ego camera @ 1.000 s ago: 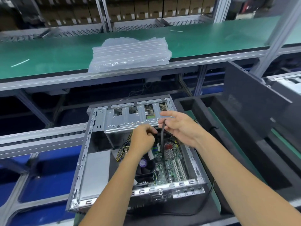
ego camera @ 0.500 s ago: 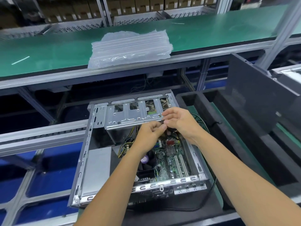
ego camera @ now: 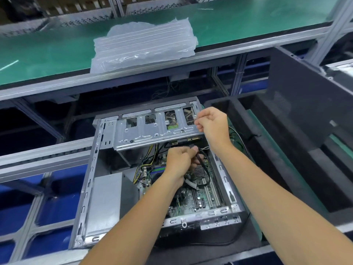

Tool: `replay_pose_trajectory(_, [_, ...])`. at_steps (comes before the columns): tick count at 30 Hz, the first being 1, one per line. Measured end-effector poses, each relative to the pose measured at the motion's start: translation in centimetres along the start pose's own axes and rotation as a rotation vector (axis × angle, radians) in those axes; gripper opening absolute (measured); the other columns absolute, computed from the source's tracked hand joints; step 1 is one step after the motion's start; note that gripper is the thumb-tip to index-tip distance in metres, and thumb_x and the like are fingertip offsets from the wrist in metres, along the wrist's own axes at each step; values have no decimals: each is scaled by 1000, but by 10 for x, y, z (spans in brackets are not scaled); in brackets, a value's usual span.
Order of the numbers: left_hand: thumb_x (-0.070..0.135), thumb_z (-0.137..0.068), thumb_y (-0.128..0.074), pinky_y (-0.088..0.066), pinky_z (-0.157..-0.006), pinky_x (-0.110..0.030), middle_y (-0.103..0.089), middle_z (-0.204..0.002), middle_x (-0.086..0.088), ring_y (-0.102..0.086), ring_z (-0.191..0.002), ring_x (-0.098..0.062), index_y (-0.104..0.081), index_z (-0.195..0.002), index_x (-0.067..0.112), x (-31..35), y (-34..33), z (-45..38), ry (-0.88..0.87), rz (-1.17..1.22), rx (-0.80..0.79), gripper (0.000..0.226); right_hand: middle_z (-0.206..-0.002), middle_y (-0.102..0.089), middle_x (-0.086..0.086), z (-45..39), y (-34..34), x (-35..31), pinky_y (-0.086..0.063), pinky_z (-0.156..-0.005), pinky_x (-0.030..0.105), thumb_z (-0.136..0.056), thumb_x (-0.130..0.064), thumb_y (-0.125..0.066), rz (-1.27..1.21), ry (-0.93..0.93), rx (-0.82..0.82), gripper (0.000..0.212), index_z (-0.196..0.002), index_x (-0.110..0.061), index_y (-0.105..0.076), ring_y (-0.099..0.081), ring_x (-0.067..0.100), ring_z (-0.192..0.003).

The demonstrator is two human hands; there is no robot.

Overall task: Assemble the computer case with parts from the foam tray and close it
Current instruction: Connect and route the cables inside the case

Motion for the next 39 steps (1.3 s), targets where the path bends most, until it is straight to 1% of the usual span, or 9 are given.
replay_pose_trajectory(6, [18, -93, -59, -43, -48, -17, -68, -63, -1, -50, -48, -7, -68, -84, -6, 5, 3, -3, -55, -23, 123, 27, -71, -66, 8, 0, -3, -1, -55, -72, 36, -85, 7, -49, 138, 57, -11, 24, -79, -11, -62, -62, 20, -70])
replay_pose_trajectory(10, [16, -95, -55, -42, -47, -18, -64, -61, -1, -48, -46, -8, -68, -84, 0, 4, 4, -3, -55, -14, 139, 23, -78, -67, 18, 2, -7, -2, -54, -74, 43, -83, 4, -50, 220, 95, -19, 23, -75, -16, -60, -63, 33, -78])
replay_pose_trajectory(17, [14, -95, -54, -44, -49, -21, -65, -57, -1, -47, -42, -10, -66, -76, 4, 2, 6, -8, -41, 13, 159, 24, -77, -66, 20, 1, -8, -3, -52, -72, 39, -84, 4, -50, 238, 113, -11, 19, -77, -8, -62, -62, 33, -79])
replay_pose_trajectory(22, [15, -95, -55, -42, -46, -18, -65, -57, -1, -46, -44, -8, -66, -75, 5, 2, 5, -9, -46, -2, 154, 26, -77, -66, 20, 1, -8, -3, -50, -68, 33, -84, 4, -50, 234, 120, -15, 21, -76, -12, -61, -62, 34, -78])
replay_pose_trajectory(25, [16, -95, -54, -40, -45, -17, -65, -56, 1, -46, -43, -6, -67, -75, 6, 2, 4, -9, -55, -9, 161, 26, -76, -66, 19, 2, -8, -4, -53, -71, 39, -83, 4, -50, 235, 122, -12, 23, -74, -15, -60, -63, 34, -78])
replay_pose_trajectory(27, [18, -96, -54, -38, -48, -19, -64, -56, 2, -46, -42, -2, -67, -75, 7, 5, 5, -9, -89, -57, 190, 27, -76, -66, 18, 1, -8, -4, -55, -72, 43, -83, 4, -50, 242, 124, -10, 24, -73, -16, -60, -63, 34, -78])
replay_pose_trajectory(31, [20, -96, -54, -37, -55, -24, -62, -56, 1, -46, -45, -4, -66, -69, 8, 10, 8, -9, -125, -78, 225, 31, -76, -67, 17, 1, -7, -4, -55, -72, 44, -82, 3, -50, 248, 120, -4, 25, -73, -19, -59, -63, 33, -77])
replay_pose_trajectory(35, [18, -95, -55, -40, -45, -17, -65, -60, -4, -47, -40, -4, -66, -74, 2, 8, 5, -7, -98, -53, 191, 28, -77, -67, 18, 1, -8, -4, -56, -73, 46, -83, 3, -50, 247, 119, -15, 21, -76, -13, -61, -63, 34, -78])
replay_pose_trajectory(39, [15, -96, -54, -41, -43, -14, -65, -62, -6, -49, -39, -1, -66, -77, 1, 7, 1, -7, -96, -55, 181, 26, -75, -66, 16, 0, -8, -3, -56, -72, 44, -84, 3, -50, 250, 117, -12, 20, -76, -12, -62, -63, 32, -77])
Point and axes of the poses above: each hand's wrist, its own z-axis away from the middle knuckle, its own y-axis out of the back of the hand, x = y × z, the point moved 7 cm from there along -z, towards the middle knuckle
